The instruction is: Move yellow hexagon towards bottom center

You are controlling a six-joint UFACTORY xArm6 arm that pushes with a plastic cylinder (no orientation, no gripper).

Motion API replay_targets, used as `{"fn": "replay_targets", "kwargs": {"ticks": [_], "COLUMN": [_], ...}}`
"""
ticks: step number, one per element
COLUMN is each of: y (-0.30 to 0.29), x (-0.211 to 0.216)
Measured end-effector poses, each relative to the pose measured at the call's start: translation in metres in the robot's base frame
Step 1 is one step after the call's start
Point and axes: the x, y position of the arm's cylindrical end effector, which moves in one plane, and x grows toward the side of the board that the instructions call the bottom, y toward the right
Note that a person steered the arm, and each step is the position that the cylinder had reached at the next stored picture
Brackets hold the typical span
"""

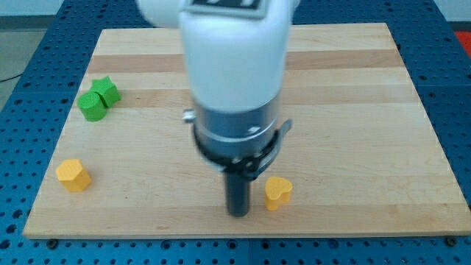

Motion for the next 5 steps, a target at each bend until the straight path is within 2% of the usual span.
{"fn": "replay_targets", "kwargs": {"ticks": [1,2,3,4,5], "y": [-0.04,-0.113,-0.212,-0.276,-0.276], "x": [0.014,0.011,0.005,-0.01,-0.016]}}
